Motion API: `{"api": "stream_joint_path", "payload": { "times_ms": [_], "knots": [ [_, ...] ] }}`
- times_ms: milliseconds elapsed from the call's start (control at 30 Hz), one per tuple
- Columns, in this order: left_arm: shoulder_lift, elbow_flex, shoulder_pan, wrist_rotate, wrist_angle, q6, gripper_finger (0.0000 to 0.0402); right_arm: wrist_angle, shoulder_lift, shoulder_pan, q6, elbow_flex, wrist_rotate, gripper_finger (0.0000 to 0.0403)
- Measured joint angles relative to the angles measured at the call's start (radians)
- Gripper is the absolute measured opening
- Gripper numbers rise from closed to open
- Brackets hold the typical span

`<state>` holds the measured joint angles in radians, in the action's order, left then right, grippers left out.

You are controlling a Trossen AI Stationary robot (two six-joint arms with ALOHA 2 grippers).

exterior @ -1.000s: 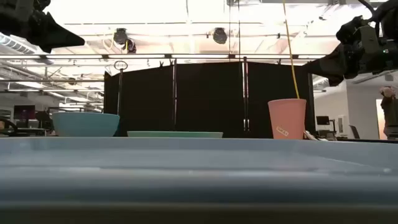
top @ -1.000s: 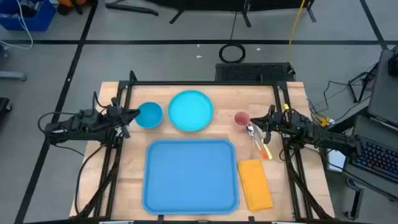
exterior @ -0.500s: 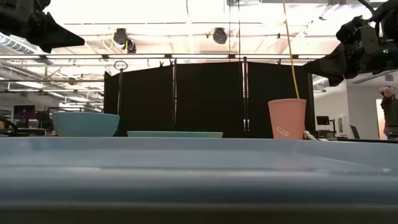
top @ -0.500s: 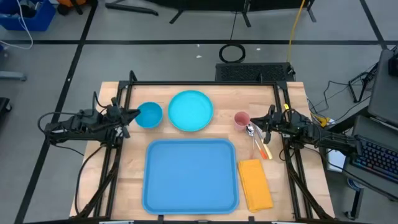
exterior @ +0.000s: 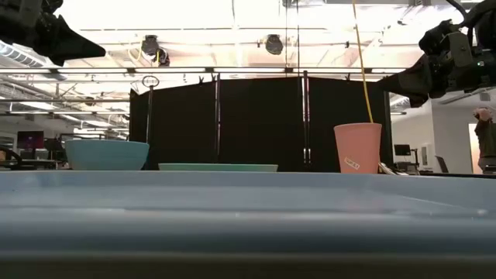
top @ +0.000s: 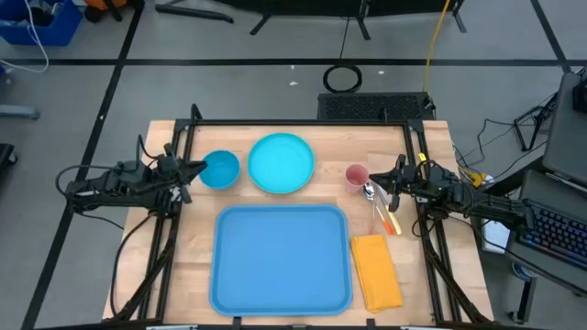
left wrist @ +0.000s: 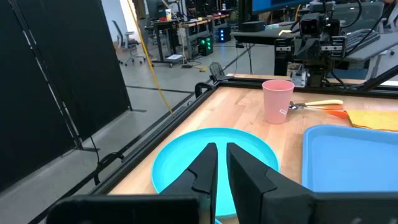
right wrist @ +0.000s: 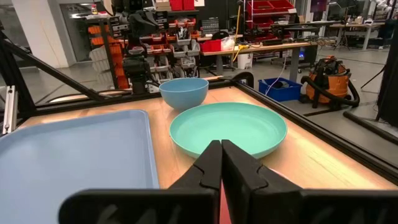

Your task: Set up tray

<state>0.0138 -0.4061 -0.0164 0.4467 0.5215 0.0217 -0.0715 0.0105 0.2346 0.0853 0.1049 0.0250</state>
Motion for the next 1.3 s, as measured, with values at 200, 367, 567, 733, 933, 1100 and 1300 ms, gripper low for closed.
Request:
{"api": "stream_joint_path", "payload": {
  "times_ms": [200,367,567,733,933,1100,1300],
  "knots": [
    [0.0,0.0,0.0,0.0,0.0,0.0,0.0035,0.0,0.0,0.0,0.0,0.0,0.0,0.0],
    [0.0,0.0,0.0,0.0,0.0,0.0,0.0035,0.0,0.0,0.0,0.0,0.0,0.0,0.0],
    [0.0,0.0,0.0,0.0,0.0,0.0,0.0035,0.0,0.0,0.0,0.0,0.0,0.0,0.0],
    [0.0,0.0,0.0,0.0,0.0,0.0,0.0035,0.0,0.0,0.0,0.0,0.0,0.0,0.0],
    [0.0,0.0,0.0,0.0,0.0,0.0,0.0035,0.0,0.0,0.0,0.0,0.0,0.0,0.0],
    [0.0,0.0,0.0,0.0,0.0,0.0,0.0035,0.009,0.0,0.0,0.0,-0.001,0.0,0.0],
    [0.0,0.0,0.0,0.0,0.0,0.0,0.0035,0.041,0.0,-0.001,0.042,-0.003,0.0,0.0]
  ]
}}
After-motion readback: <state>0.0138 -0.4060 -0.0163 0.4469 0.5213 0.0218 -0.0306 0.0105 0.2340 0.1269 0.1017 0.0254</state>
